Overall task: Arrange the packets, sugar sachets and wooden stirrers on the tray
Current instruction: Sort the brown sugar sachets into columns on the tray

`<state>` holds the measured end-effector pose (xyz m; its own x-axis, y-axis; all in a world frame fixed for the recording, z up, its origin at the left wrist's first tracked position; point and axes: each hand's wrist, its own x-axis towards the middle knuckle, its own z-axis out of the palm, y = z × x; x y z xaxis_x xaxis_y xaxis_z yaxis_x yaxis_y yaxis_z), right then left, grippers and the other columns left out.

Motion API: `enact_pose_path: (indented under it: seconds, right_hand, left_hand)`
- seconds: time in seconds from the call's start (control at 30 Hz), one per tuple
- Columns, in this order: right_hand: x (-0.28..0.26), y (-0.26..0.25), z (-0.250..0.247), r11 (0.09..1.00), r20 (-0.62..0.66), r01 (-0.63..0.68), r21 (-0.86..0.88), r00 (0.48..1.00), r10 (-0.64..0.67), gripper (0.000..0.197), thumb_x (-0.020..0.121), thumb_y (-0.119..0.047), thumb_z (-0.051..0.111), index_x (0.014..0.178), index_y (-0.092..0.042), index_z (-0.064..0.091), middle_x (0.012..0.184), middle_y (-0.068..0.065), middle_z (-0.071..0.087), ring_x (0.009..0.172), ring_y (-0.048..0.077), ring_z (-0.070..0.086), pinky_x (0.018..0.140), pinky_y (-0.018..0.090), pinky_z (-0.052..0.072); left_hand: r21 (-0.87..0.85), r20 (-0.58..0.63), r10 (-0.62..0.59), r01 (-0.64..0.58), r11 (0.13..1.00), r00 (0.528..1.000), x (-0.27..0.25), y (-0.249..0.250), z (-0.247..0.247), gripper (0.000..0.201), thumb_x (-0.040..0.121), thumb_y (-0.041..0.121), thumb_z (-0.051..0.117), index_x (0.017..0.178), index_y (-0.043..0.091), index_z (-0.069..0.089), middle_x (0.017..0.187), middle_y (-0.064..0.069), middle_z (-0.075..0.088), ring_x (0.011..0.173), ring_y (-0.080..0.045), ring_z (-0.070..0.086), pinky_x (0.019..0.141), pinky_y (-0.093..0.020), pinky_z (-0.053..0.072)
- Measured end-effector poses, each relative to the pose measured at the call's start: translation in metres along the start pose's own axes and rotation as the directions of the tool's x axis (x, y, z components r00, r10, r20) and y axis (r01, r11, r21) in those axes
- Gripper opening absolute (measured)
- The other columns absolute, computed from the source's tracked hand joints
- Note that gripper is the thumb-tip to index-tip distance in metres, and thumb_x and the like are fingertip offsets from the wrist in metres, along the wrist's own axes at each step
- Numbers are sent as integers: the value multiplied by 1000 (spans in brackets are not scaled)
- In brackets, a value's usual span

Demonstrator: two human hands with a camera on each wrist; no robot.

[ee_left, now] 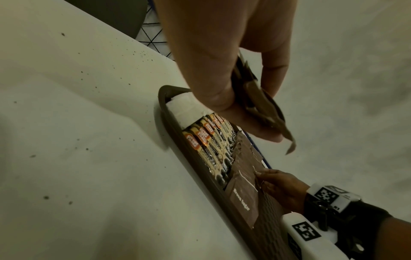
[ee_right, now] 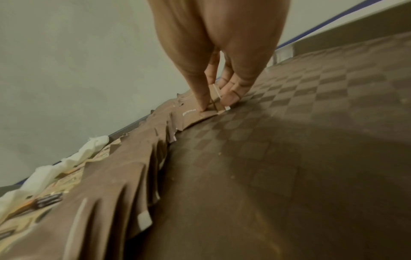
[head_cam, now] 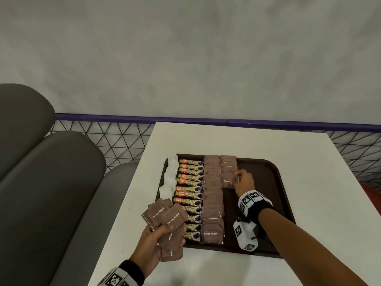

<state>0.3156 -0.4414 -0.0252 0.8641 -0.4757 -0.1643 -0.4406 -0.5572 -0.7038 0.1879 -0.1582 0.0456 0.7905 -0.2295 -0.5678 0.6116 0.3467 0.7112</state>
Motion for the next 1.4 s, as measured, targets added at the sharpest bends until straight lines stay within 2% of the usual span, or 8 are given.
enact_pose_path:
  seconds: [0.3, 0.43, 0.6, 0.73, 0.83, 0.97, 1.2, 1.4]
  right_hand:
    - [-14, -6, -10, 998, -103, 41, 40, 994, -37, 43, 78, -3, 68, 116, 0, 49, 121, 23, 42, 113, 37, 40, 95, 40, 37]
    - [-40, -14, -16, 982, -74, 173, 70, 983, -167, 37, 81, -5, 63, 115, -5, 49, 122, 14, 42, 116, 28, 36, 90, 24, 31]
    - [-84, -29, -19, 919, 201, 198, 341, 940, -277, 18, 86, -8, 60, 104, -7, 57, 97, -4, 52, 97, 13, 51, 83, 18, 43]
    - [-114, -39, -23, 897, 476, 131, 422, 810, -342, 21, 90, -21, 56, 108, -11, 61, 92, -14, 57, 87, -1, 54, 73, 14, 42]
    - [-128, -44, -22, 897, 566, 120, 425, 739, -366, 26, 90, -27, 57, 110, -11, 62, 89, -13, 60, 81, -1, 55, 64, 9, 42]
    - [-137, -44, -19, 888, 610, 80, 453, 698, -374, 8, 87, -18, 61, 94, -22, 62, 79, -7, 56, 65, -3, 54, 54, 8, 41]
    - [-135, -40, -27, 864, 590, -33, 502, 743, -315, 15, 85, -2, 60, 81, -16, 57, 73, -2, 58, 52, -2, 55, 50, 12, 42]
    - [-118, -23, -41, 843, 421, -75, 532, 887, -187, 14, 87, -3, 57, 81, -15, 55, 77, -2, 55, 62, 4, 54, 53, 17, 43]
  left_hand:
    - [33, 2, 44, -44, 998, 999, -3, 1, 2, 31, 84, -2, 58, 114, 6, 61, 104, -24, 69, 79, -31, 70, 60, -38, 57]
    - [60, 24, 60, -61, 996, 998, -6, 2, 7, 32, 80, -2, 60, 111, 6, 61, 95, -22, 70, 73, -30, 69, 60, -38, 58]
    - [48, 36, 71, -73, 996, 997, -10, -3, 12, 38, 79, -3, 63, 115, 7, 58, 103, -20, 69, 77, -29, 71, 58, -38, 58]
    - [53, 47, 78, -81, 995, 996, -12, -9, 16, 38, 79, -5, 64, 115, 7, 58, 103, -19, 69, 81, -28, 71, 64, -43, 58]
    - [65, 45, 87, -90, 994, 995, -15, -11, 20, 36, 79, -6, 64, 112, 7, 59, 99, -17, 70, 80, -29, 70, 64, -43, 58]
    - [67, 76, 74, -79, 995, 994, -17, -13, 24, 42, 78, -6, 64, 118, 5, 56, 108, -24, 66, 87, -34, 67, 66, -43, 56]
    - [79, 104, 67, -76, 994, 992, -19, -11, 27, 35, 81, -4, 62, 115, 6, 59, 106, -21, 68, 89, -33, 67, 68, -43, 57]
    - [64, 87, 38, -44, 997, 996, -22, -10, 25, 21, 86, -6, 54, 97, 9, 62, 93, -16, 65, 79, -31, 63, 63, -39, 57]
